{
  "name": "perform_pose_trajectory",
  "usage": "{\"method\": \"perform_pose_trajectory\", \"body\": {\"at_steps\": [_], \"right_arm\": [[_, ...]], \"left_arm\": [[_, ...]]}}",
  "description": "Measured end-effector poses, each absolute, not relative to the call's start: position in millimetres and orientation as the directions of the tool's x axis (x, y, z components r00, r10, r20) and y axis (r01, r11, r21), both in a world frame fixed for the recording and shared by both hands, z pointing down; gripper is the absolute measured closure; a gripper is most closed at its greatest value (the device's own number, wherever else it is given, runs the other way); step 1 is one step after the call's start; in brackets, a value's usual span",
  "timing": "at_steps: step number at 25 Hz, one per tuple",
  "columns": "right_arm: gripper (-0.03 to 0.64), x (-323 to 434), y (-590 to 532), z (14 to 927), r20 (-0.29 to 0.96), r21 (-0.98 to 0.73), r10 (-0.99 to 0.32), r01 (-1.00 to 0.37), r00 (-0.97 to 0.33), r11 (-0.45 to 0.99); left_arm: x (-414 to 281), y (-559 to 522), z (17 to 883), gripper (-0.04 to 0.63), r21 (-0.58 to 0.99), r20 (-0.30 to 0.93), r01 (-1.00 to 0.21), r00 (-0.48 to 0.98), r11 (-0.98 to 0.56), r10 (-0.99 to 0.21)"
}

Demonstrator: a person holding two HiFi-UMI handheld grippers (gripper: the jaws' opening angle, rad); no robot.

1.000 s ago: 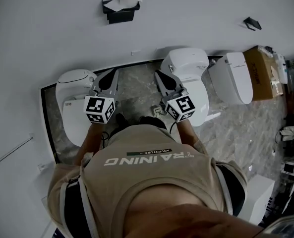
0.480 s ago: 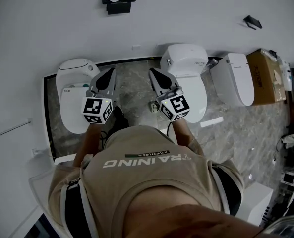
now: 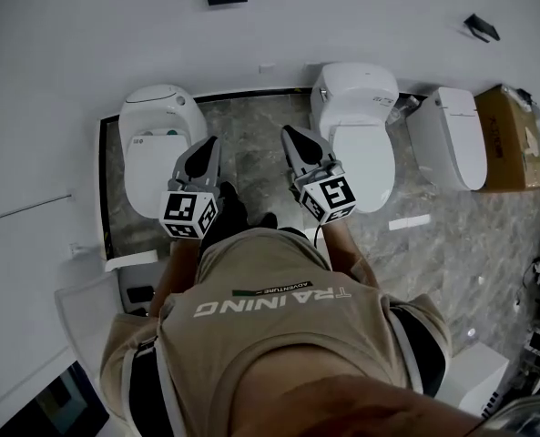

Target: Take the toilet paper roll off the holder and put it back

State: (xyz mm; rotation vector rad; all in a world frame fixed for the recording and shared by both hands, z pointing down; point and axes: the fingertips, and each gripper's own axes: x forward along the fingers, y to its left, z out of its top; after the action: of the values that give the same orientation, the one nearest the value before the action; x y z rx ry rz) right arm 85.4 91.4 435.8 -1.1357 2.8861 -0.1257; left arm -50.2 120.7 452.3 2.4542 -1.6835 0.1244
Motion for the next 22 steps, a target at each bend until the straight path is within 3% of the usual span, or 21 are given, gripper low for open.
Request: {"method": "perform_pose_trajectory", "body": {"at_steps": [22], "right_arm": [[0.604, 76, 113, 441, 0.001, -0.031, -0.705, -0.705, -0.709, 0.709]], "left_arm": [[-64, 136, 456, 0.595, 0.091, 0.132, -0.93, 0.366, -0.356, -0.921]]}}
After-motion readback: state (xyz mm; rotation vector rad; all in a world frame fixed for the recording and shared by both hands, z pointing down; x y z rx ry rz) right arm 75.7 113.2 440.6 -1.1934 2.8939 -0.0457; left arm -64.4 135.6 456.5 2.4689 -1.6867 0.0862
